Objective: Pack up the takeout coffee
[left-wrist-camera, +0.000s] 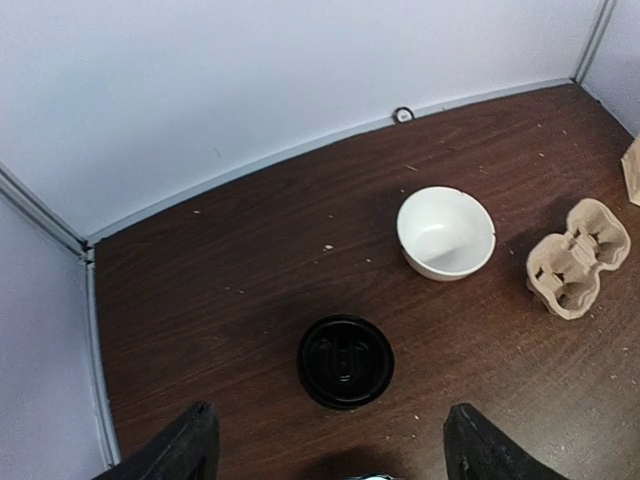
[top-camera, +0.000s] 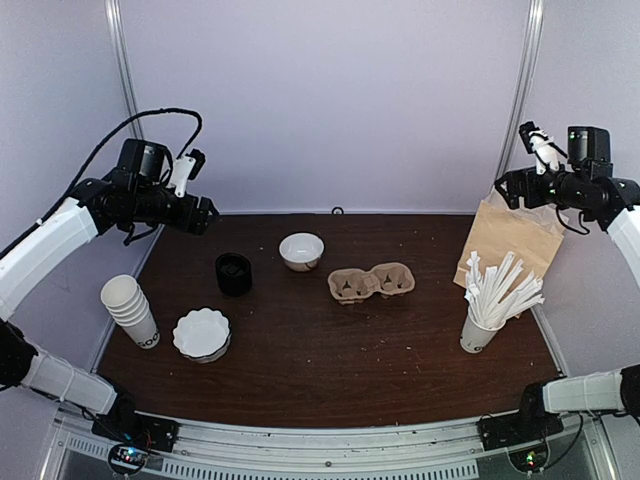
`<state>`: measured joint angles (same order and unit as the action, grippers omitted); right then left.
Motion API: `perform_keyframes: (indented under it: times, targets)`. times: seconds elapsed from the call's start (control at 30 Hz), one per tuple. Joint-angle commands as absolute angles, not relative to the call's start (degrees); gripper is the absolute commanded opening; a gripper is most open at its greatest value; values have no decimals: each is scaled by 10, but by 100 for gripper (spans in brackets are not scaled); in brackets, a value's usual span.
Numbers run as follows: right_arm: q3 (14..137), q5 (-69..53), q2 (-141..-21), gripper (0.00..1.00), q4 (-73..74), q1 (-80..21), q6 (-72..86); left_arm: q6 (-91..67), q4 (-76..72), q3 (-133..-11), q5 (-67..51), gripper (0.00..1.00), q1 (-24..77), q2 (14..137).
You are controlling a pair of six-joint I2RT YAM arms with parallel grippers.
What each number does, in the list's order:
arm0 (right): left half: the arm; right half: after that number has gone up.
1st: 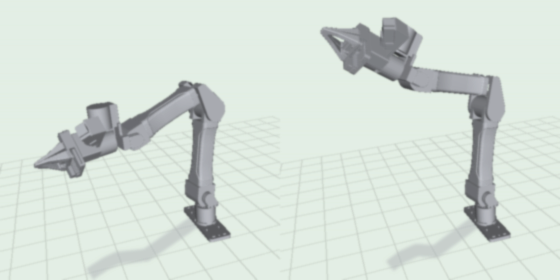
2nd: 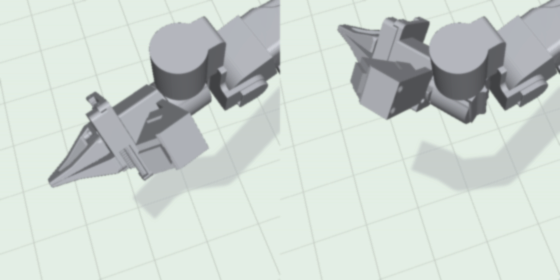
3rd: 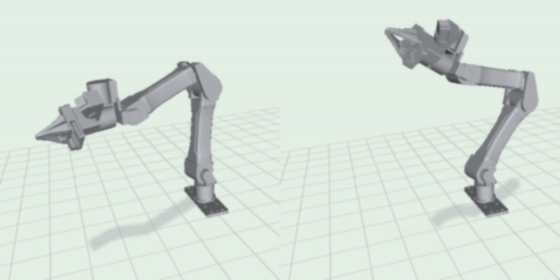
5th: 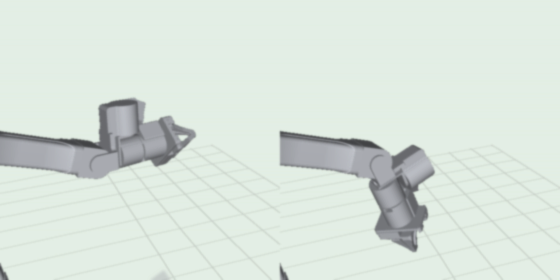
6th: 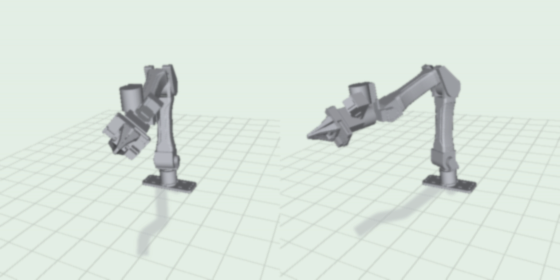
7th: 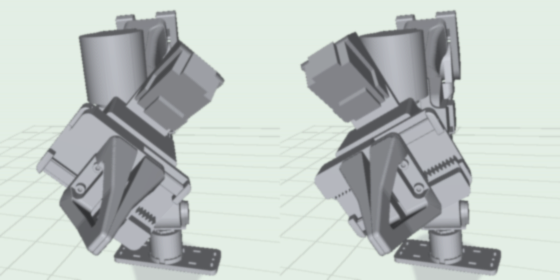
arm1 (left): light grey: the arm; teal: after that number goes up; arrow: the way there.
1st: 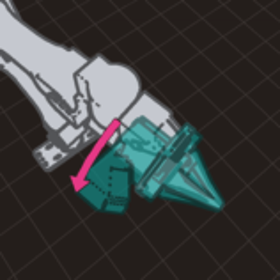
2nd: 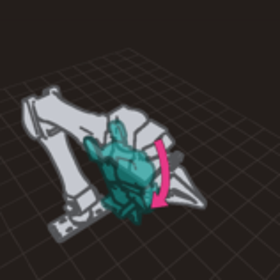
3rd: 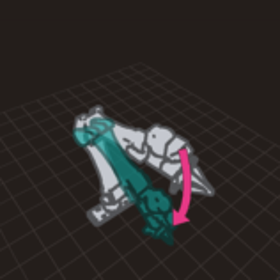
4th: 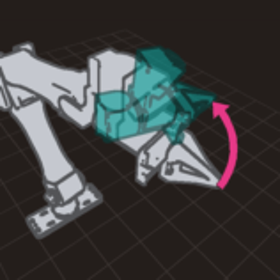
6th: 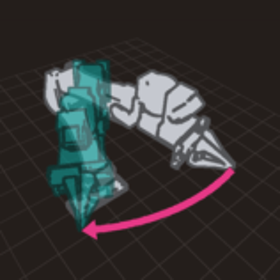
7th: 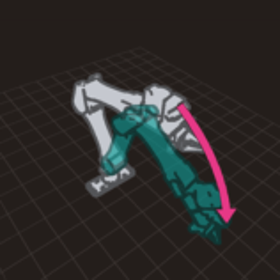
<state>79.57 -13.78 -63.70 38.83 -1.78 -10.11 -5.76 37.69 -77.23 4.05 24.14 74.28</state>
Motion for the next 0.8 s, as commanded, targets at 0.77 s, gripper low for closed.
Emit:
perform_keyframes:
  times: [0.77]
  targets:
    - [948, -75, -838, 78, 619, 36, -313, -78, 215, -690, -220, 84, 234, 741]
